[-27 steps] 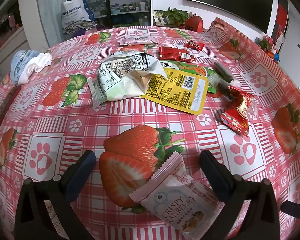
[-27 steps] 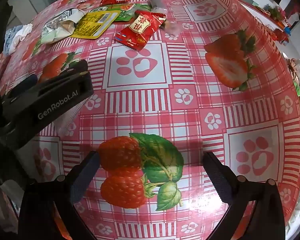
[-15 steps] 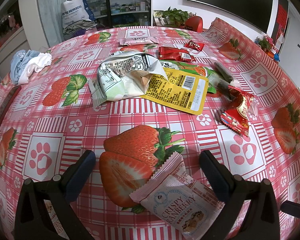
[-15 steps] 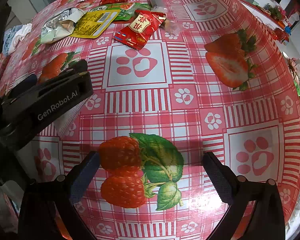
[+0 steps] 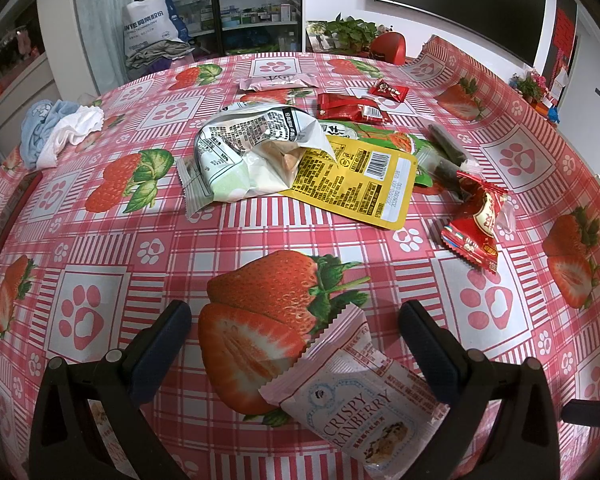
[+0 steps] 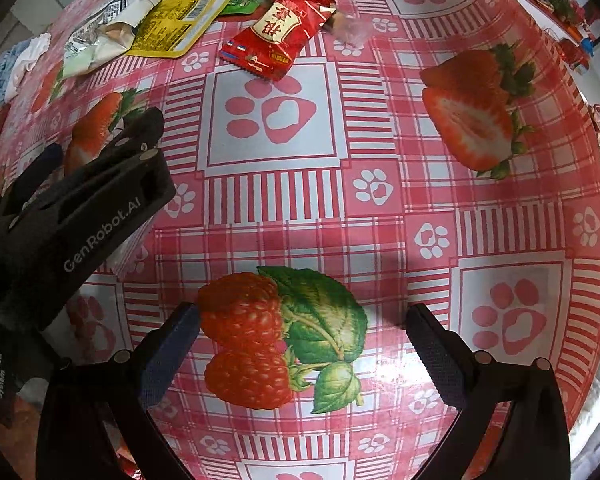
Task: Organize snacks
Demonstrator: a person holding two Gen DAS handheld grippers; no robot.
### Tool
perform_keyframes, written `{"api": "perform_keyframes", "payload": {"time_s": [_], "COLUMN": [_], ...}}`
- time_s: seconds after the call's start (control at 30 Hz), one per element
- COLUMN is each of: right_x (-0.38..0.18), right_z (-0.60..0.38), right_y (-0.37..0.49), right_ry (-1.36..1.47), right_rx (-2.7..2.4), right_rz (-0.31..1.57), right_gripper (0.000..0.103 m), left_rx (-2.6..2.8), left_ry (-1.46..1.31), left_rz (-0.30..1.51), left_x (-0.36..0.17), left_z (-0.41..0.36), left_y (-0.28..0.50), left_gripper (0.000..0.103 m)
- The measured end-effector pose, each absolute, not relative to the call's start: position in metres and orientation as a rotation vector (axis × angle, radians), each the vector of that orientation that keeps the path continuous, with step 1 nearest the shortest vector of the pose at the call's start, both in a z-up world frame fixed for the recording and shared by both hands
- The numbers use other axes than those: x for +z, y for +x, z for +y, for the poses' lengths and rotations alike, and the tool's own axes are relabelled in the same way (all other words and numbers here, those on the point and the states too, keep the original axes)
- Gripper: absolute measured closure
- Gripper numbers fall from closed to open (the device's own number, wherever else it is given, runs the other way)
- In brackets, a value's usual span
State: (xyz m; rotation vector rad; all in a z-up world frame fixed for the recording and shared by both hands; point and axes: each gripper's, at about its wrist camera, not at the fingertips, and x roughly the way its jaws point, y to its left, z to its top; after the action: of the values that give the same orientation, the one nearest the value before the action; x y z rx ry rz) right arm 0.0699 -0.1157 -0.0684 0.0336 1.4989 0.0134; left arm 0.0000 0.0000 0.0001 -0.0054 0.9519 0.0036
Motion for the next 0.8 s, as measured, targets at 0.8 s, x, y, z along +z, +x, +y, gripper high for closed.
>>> {"api": "perform_keyframes", "payload": {"time_s": [0.8], "right_x": [-0.037], "right_z": [-0.044], "right_y": [0.019], "right_ry": [-0.069], "right_rx": [0.349], "right_rz": [1.573], "right_gripper": [0.000], "left_rx": [-0.110], "left_ry": [0.083], "left_rz": [1.433], "left_x": [0.060], "left_z": [0.141], "left_y": [-0.088], "left_gripper": [0.000]}}
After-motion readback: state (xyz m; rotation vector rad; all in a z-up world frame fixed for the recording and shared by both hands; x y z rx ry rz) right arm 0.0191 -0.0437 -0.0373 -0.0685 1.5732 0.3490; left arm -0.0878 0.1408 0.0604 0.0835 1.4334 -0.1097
